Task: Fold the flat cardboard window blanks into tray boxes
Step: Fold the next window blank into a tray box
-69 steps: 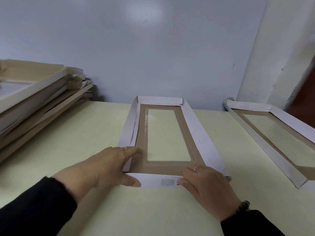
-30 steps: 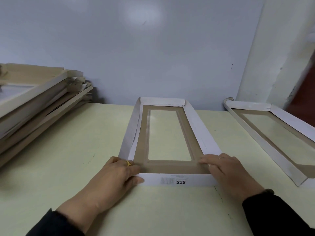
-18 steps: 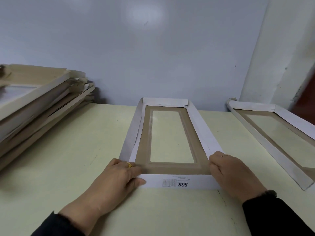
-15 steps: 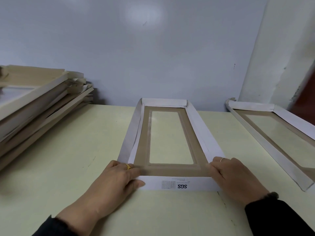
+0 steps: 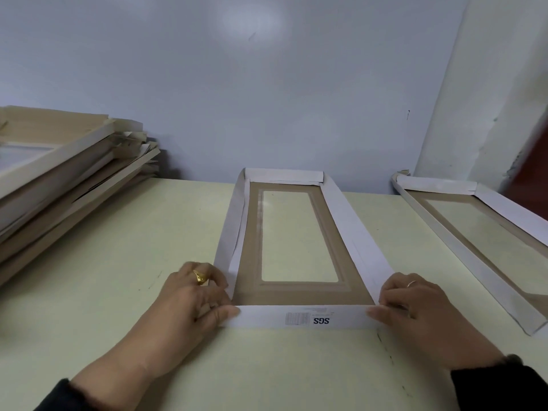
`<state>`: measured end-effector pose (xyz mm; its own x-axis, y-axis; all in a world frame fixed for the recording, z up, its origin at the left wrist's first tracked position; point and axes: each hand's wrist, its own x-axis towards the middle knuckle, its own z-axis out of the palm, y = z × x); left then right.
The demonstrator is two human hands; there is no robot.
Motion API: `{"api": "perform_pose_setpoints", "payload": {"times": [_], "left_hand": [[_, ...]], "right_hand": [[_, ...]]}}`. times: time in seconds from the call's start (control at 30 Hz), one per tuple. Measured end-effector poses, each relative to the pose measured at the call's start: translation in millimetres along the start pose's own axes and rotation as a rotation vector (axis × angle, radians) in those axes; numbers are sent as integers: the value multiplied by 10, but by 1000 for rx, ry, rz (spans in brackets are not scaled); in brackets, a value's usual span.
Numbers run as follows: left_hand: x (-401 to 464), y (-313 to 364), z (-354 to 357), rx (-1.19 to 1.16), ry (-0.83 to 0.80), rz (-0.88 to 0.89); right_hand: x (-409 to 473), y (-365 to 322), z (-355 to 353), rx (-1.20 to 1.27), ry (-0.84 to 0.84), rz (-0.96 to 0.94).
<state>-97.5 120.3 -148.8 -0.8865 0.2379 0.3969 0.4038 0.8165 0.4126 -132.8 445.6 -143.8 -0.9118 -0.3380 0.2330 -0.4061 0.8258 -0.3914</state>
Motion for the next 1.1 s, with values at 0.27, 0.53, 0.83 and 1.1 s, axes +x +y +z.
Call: {"api": "perform_pose_setpoints", "payload": {"times": [0.27, 0.53, 0.83, 1.1], "left_hand": [[12, 202, 156, -91, -1, -33], [44, 575, 336, -384, -71, 186], [61, 350, 425, -254, 52, 67], [65, 302, 412, -214, -26, 92]], "right_hand": [[29, -542, 144, -556, 156, 75], [-22, -1070, 569, -340, 294, -109], [65, -744, 380, -281, 603, -44], [-13, -356, -104, -237, 965, -106]]}}
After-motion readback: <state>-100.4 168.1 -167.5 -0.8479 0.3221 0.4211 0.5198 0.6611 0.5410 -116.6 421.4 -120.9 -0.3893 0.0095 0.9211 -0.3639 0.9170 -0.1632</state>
